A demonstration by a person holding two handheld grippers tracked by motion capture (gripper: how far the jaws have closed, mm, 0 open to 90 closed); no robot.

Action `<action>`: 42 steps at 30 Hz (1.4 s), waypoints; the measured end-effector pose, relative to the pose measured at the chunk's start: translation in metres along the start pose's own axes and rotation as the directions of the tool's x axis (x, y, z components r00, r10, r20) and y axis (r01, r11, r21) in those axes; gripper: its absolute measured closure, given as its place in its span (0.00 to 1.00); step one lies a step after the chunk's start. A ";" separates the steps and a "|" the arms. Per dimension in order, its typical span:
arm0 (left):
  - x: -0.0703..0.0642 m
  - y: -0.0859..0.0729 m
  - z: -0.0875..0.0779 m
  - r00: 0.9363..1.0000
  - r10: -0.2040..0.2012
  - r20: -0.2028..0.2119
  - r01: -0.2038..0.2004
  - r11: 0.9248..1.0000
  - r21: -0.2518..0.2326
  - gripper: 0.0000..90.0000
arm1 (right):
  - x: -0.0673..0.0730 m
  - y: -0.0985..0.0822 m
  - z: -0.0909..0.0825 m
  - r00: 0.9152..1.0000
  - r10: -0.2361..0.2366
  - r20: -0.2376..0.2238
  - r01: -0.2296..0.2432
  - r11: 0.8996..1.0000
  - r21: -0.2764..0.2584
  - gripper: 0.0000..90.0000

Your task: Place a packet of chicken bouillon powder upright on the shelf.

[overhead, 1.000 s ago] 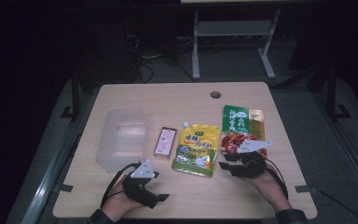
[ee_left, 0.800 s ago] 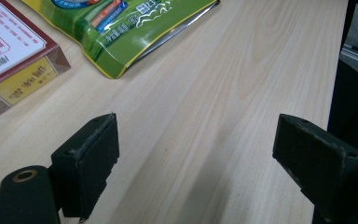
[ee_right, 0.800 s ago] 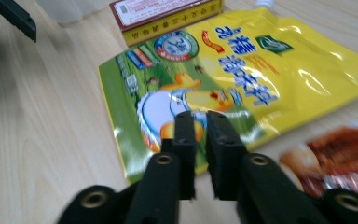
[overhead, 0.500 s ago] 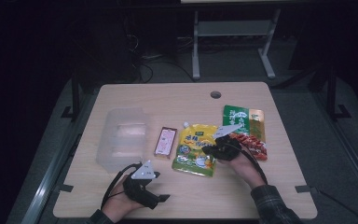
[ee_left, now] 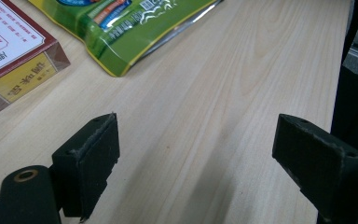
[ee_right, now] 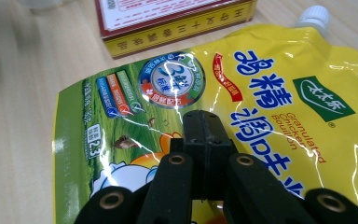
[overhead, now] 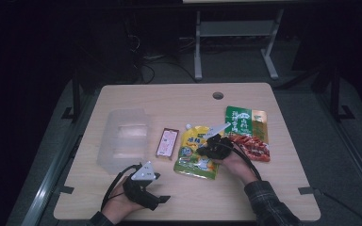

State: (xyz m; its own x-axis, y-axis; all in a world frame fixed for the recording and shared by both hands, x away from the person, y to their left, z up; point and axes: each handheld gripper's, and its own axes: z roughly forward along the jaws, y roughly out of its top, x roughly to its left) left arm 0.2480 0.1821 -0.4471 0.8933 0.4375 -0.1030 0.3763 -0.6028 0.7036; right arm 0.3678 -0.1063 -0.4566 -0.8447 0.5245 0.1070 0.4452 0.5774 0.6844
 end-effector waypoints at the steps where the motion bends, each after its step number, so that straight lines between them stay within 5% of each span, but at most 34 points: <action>1: 0.000 0.000 0.000 1.000 -0.001 0.000 0.001 1.000 0.001 0.16 | 0.002 0.000 0.000 1.000 0.007 -0.010 -0.007 1.000 -0.001 1.00; 19: 0.000 0.000 -0.001 1.000 0.000 0.002 0.000 1.000 0.000 0.16 | 0.045 -0.008 -0.008 0.997 -0.051 -0.052 0.054 0.997 0.053 1.00; 29: -0.001 0.001 -0.001 1.000 0.001 0.006 -0.001 1.000 -0.005 0.16 | 0.073 -0.017 -0.014 0.988 -0.115 -0.103 0.123 0.990 0.068 1.00; 32: -0.002 0.001 -0.002 1.000 0.002 0.007 -0.002 1.000 -0.004 0.16 | 0.067 -0.013 -0.020 0.989 -0.115 -0.093 0.120 0.991 0.052 1.00; 36: -0.001 0.001 -0.002 1.000 0.003 0.007 -0.003 1.000 -0.003 0.16 | 0.041 -0.002 -0.032 0.999 -0.047 -0.022 0.047 0.999 0.006 1.00; 42: -0.002 0.002 -0.002 1.000 0.000 0.010 0.000 1.000 -0.003 0.16 | 0.001 0.006 -0.027 0.997 0.008 0.073 -0.008 1.000 0.003 1.00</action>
State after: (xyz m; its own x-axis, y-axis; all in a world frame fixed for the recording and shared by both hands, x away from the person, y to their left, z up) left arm 0.2465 0.1816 -0.4444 0.8958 0.4308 -0.1095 0.3753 -0.6011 0.7056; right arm 0.3619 -0.1192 -0.4325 -0.8173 0.5732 0.0591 0.4526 0.5751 0.6815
